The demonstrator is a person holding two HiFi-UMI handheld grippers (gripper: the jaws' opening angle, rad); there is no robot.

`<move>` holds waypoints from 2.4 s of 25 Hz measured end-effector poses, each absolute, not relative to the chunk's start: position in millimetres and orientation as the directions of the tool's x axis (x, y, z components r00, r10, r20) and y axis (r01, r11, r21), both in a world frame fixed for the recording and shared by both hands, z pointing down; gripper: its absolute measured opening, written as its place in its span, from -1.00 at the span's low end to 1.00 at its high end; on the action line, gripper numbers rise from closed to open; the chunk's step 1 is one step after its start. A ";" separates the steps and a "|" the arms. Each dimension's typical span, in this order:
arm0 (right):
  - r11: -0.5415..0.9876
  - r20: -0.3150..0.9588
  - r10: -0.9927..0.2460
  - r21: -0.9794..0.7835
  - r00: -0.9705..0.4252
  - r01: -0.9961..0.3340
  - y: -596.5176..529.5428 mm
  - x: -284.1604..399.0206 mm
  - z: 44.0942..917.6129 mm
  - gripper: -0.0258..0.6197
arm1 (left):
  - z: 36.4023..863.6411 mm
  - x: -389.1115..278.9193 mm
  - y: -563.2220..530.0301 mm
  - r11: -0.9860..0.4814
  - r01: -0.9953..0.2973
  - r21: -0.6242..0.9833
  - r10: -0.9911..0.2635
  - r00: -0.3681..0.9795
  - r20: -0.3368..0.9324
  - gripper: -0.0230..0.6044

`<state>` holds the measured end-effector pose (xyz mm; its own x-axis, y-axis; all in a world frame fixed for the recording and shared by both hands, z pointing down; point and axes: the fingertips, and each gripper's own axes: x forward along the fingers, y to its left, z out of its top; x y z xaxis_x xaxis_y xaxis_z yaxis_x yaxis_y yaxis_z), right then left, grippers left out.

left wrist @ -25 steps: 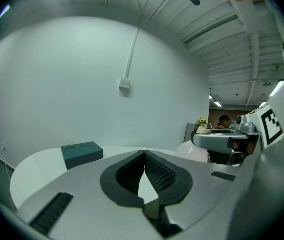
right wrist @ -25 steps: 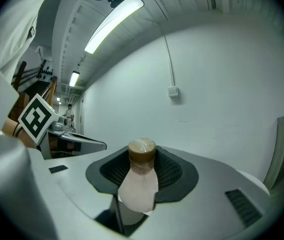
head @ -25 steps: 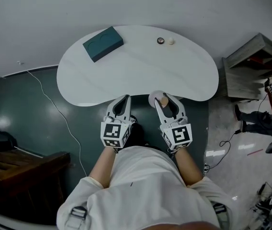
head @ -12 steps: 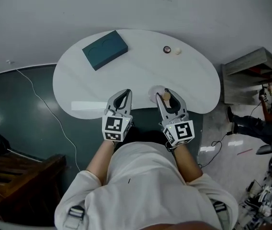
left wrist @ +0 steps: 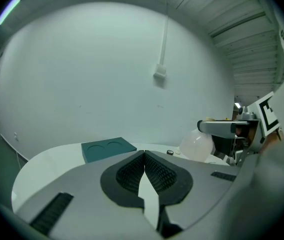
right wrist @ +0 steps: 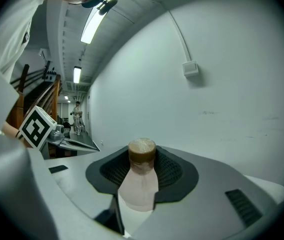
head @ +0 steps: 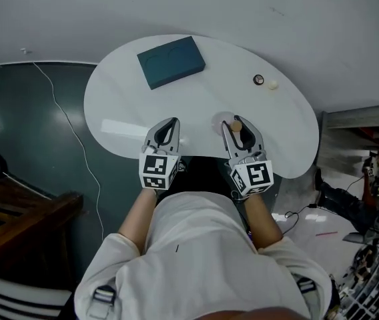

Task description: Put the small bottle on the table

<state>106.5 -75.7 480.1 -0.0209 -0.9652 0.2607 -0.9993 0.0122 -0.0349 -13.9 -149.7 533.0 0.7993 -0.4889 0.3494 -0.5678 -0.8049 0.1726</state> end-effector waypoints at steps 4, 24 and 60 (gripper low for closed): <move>0.075 0.269 -0.960 -0.042 -0.083 -0.996 -103.6 109.7 489.3 -0.49 | 543.0 -20.6 -169.9 -0.752 -0.635 0.176 -0.545 0.749 0.376 -0.87; 0.294 0.361 -0.884 -0.066 -0.298 -0.953 -207.5 145.6 544.1 -0.49 | 578.2 3.1 -220.4 -0.603 -0.782 0.159 -0.636 0.590 0.497 -0.87; 0.388 0.503 -0.780 -0.076 -0.371 -0.919 -286.2 136.1 645.1 -0.49 | 631.3 -24.4 -234.7 -0.452 -0.875 0.172 -0.649 0.455 0.610 -0.87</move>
<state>136.1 -286.2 645.1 -0.3713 -0.7802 0.5034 -0.9185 0.3879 -0.0764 -24.4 -234.7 631.3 0.4550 -0.6491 0.6097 -0.8752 -0.4521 0.1719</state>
